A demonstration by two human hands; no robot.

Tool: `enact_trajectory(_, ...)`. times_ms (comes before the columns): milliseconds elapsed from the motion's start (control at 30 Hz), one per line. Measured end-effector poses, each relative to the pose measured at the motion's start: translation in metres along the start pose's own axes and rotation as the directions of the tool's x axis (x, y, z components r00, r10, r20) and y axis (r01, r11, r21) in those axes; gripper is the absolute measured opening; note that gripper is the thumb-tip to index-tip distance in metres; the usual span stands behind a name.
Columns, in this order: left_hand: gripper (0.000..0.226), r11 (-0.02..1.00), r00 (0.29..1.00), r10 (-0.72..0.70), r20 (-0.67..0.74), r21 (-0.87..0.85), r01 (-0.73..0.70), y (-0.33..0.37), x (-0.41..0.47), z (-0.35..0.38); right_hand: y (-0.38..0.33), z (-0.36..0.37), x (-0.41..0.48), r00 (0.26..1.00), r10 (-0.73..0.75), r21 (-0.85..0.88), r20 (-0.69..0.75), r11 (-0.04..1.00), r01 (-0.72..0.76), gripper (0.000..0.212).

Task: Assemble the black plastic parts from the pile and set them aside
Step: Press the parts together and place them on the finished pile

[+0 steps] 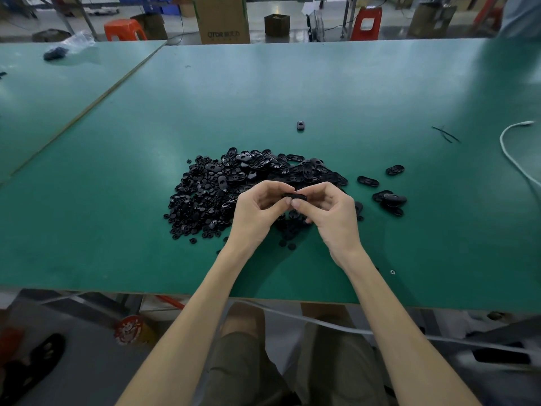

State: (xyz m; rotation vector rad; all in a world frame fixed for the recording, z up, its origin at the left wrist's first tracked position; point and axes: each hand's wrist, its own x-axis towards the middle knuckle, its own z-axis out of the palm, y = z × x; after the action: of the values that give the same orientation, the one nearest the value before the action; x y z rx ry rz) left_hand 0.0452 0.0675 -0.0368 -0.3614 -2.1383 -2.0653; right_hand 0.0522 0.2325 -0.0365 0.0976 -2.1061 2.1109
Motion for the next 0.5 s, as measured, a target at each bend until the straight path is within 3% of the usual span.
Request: enact_trajectory(500, 0.013, 0.998, 0.999, -0.014, -0.037, 0.055, 0.016, 0.0033, -0.0021, 0.0024, 0.0, -0.0007, 0.0002, 1.0, 0.001, 0.093, -0.001, 0.996, -0.001, 0.013)
